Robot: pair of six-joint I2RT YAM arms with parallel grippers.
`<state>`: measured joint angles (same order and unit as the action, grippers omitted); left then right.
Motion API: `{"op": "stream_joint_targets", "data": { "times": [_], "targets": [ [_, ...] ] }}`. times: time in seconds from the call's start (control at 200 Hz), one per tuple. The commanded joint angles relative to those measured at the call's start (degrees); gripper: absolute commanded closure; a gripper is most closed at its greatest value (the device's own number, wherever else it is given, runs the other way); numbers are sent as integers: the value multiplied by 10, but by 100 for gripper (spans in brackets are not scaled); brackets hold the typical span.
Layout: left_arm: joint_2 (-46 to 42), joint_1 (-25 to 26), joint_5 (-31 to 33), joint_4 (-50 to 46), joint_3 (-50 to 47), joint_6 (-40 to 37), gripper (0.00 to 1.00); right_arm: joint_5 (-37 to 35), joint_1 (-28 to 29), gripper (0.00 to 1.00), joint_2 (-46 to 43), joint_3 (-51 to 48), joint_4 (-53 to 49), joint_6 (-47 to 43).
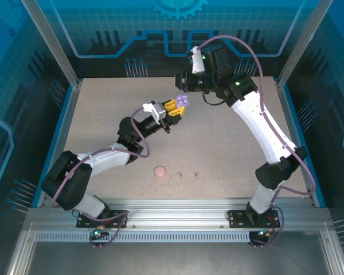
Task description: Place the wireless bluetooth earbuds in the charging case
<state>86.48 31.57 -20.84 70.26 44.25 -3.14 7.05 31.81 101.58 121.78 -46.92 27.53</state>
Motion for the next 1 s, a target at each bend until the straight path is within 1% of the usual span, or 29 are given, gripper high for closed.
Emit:
{"op": "stream_joint_targets", "data": {
  "times": [0.0, 0.12, 0.31, 0.43, 0.515, 0.56, 0.65, 0.715, 0.805, 0.885, 0.995],
  "targets": [
    [-3, 3, -13, -2, 4, -8, 100, 48, -6, 84, 10, 38, -61, -26],
    [-3, 4, -7, -2, 6, -12, 100, 59, -1, 86, -15, -4, -64, -33],
    [-2, 3, 1, -7, 10, -16, 100, 67, 5, 88, -106, -135, -37, -19],
    [1, 3, 4, -7, 13, -13, 100, 67, 5, 88, -158, -198, -21, -2],
    [3, 3, 5, -6, 13, -4, 100, 51, 3, 86, -188, -218, -8, 10],
    [4, 4, 8, -4, 11, 4, 100, 42, -3, 82, -201, -223, -3, 14],
    [6, 4, 22, 0, 1, 17, 100, 13, -12, 71, -228, -238, 7, 24],
    [7, 4, 35, 1, -14, 29, 100, 6, -24, 59, -243, -256, 17, 33],
    [7, 3, 64, -24, -35, 46, 100, 2, -37, 50, -259, -290, 30, 42],
    [8, 1, 86, -63, -54, 57, 100, -5, -40, 45, -269, -319, 40, 48],
    [10, -2, 115, -130, -71, 68, 100, -12, -40, 42, -278, -359, 55, 52]
  ]
}}
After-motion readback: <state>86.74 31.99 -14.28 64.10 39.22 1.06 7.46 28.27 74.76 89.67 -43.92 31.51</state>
